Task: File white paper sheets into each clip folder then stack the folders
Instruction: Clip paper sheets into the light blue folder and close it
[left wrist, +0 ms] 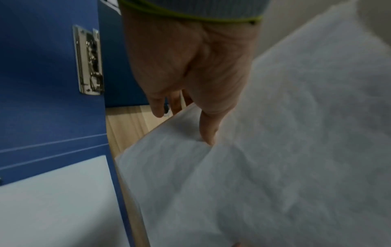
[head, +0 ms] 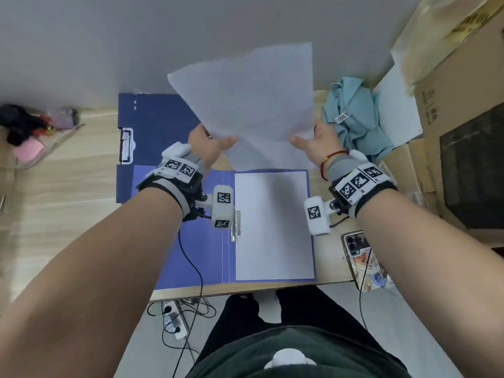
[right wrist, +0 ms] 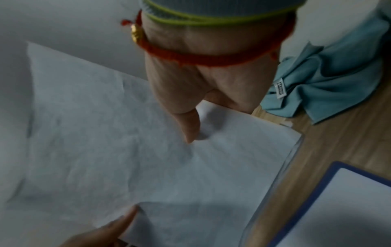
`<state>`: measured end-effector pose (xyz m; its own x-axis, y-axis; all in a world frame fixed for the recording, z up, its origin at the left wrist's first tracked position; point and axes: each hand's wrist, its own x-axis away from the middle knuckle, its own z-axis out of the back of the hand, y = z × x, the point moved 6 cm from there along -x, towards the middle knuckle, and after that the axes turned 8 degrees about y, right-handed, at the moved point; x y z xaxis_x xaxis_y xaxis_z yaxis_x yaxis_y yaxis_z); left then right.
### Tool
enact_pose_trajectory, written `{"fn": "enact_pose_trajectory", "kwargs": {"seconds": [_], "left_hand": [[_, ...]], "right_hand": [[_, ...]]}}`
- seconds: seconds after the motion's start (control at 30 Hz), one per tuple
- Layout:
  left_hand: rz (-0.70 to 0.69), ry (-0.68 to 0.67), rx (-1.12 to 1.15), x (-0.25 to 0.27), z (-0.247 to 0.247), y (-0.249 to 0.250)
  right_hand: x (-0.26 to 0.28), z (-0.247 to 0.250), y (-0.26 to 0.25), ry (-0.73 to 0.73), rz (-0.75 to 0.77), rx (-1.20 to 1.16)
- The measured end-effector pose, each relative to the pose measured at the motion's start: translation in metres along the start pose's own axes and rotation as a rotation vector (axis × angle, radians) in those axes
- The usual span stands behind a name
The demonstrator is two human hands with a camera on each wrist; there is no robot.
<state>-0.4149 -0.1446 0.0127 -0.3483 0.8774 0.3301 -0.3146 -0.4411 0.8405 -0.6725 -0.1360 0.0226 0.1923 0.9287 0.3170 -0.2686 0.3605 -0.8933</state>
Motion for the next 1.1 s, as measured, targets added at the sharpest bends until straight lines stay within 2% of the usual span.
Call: {"fn": "enact_pose_trajectory", "kwargs": {"seconds": [0.27,0.43,0.57,0.7,0.77,0.93,1.03,1.1], "left_hand": [[-0.138,-0.04,-0.131,0.053,0.02,-0.001],[-0.165,-0.042,-0.143,0.08,0.022,0.0],[-0.196,-0.02,-0.214,0.094,0.025,0.002],[-0.169,-0.095,-0.375,0.107,0.022,-0.01],[-0.171,-0.065,-0.428,0.115,0.024,-0.012],[-0.184,0.023,-0.393,0.126,0.043,0.002],[-0.165,0.061,-0.427,0.126,0.067,0.001],[-0.128,0.035,-0.459,0.121,0.084,-0.006]], "right_hand": [[0.05,0.012,0.021,-0.038,-0.02,0.02],[0.066,0.016,0.023,-0.01,-0.004,-0.052],[0.075,0.022,0.022,-0.024,-0.01,0.009],[0.079,0.022,0.044,-0.067,-0.059,0.201],[0.079,0.021,0.048,-0.087,-0.056,0.242],[0.079,0.001,0.036,-0.19,-0.021,0.211],[0.084,-0.024,0.03,-0.314,-0.02,0.238],[0.084,-0.036,0.022,-0.326,-0.034,0.18]]}}
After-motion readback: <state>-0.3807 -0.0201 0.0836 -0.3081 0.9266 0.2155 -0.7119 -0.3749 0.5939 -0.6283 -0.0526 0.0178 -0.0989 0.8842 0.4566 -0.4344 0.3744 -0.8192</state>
